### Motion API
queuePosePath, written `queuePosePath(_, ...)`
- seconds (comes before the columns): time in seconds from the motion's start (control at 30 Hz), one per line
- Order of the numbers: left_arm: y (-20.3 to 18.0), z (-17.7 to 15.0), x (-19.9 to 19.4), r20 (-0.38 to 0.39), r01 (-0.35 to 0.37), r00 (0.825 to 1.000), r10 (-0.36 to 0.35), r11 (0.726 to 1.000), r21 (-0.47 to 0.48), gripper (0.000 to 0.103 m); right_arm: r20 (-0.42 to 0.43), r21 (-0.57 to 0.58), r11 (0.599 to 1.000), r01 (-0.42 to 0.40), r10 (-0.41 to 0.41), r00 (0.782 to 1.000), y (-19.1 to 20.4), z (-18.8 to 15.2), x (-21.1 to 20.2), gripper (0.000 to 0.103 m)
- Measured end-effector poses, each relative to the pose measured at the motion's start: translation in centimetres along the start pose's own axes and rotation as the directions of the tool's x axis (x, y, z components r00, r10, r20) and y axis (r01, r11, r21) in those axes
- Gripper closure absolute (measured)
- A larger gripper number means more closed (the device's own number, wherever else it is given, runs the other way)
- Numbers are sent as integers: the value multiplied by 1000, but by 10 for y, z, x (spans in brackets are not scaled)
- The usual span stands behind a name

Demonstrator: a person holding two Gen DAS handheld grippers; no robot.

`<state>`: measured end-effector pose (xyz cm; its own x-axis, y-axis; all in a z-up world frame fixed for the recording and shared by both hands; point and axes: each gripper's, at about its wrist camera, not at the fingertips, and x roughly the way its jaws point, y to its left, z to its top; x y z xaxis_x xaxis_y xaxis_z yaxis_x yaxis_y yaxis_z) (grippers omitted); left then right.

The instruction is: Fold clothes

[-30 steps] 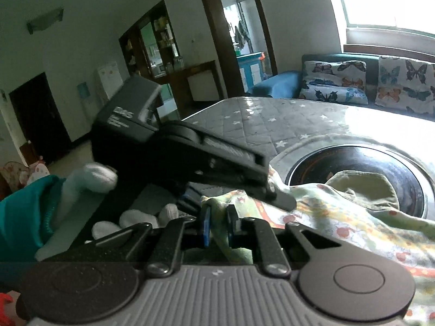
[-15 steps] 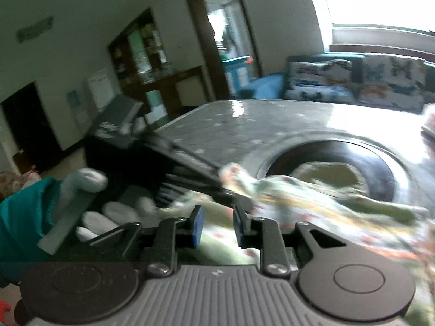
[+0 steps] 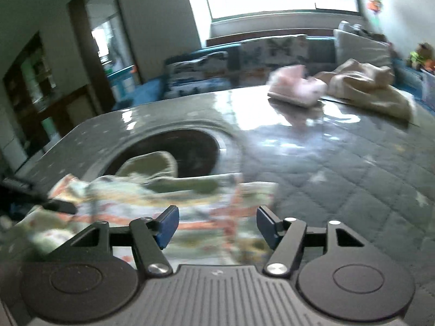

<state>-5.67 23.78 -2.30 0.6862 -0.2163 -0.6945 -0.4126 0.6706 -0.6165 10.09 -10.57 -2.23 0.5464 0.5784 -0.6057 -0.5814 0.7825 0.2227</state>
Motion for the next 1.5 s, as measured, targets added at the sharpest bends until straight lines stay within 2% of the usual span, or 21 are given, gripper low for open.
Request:
queuePosePath(0.03, -1, 0, 0, 0, -2, 1000, 2, 1000, 1, 72, -1, 11, 1000, 12, -12, 1000, -5, 0, 1, 29)
queuePosePath(0.2, -7, -1, 1, 3, -8, 1000, 8, 1000, 25, 64, -18, 44, 999, 12, -11, 1000, -18, -5, 11, 29)
queuePosePath(0.37, -11, -2, 4, 8, -14, 1000, 14, 999, 38, 62, -25, 29, 1000, 5, -4, 1000, -15, -6, 17, 31)
queuePosePath(0.47, -10, -2, 4, 8, -11, 1000, 11, 999, 37, 61, -32, 11, 1000, -8, 8, 999, -9, -5, 19, 47)
queuePosePath(0.5, -10, -2, 4, 9, -10, 1000, 10, 999, 37, 61, -36, 19, 1000, -18, 19, 999, -9, -5, 20, 55)
queuePosePath(0.53, -10, -2, 4, 9, -9, 1000, 9, 999, 38, 61, -40, 27, 999, -29, 30, 999, -10, -4, 20, 68)
queuePosePath(0.6, -10, -2, 4, 9, -7, 1000, 7, 999, 39, 60, -48, 43, 998, -49, 51, 998, -10, -4, 21, 78)
queuePosePath(0.63, -10, -2, 4, 8, -6, 1000, 6, 999, 39, 60, -50, 53, 997, -60, 62, 997, -10, -3, 21, 80)
queuePosePath(0.77, -10, -1, 5, 6, -2, 1000, 2, 999, 42, 59, -51, 108, 989, -98, 104, 993, -20, -2, 19, 81)
queuePosePath(0.8, -10, -1, 5, 5, -1, 1000, 1, 999, 43, 58, -53, 110, 990, -93, 99, 994, -21, -2, 19, 77)
queuePosePath(0.93, -11, -1, 5, 3, 2, 1000, -2, 999, 48, 56, -55, 120, 989, -90, 97, 994, -25, -2, 20, 75)
queuePosePath(1.13, -12, -1, 5, -5, 2, 1000, -1, 998, 55, 54, -70, 133, 980, -145, 156, 985, -19, -3, 24, 75)
queuePosePath(1.27, -14, -1, 6, -6, -6, 1000, 6, 998, 68, 54, -69, 140, 979, -149, 160, 985, -19, -3, 26, 76)
queuePosePath(1.33, -16, -2, 6, -5, -12, 1000, 13, 997, 79, 54, -73, 134, 980, -145, 156, 985, -17, -3, 26, 83)
queuePosePath(1.47, -19, -3, 6, -1, -28, 1000, 28, 994, 101, 57, -82, 127, 982, -142, 153, 985, -14, -4, 24, 88)
queuePosePath(1.5, -21, -4, 6, 2, -41, 999, 41, 993, 111, 61, -78, 130, 981, -141, 152, 985, -14, -4, 23, 89)
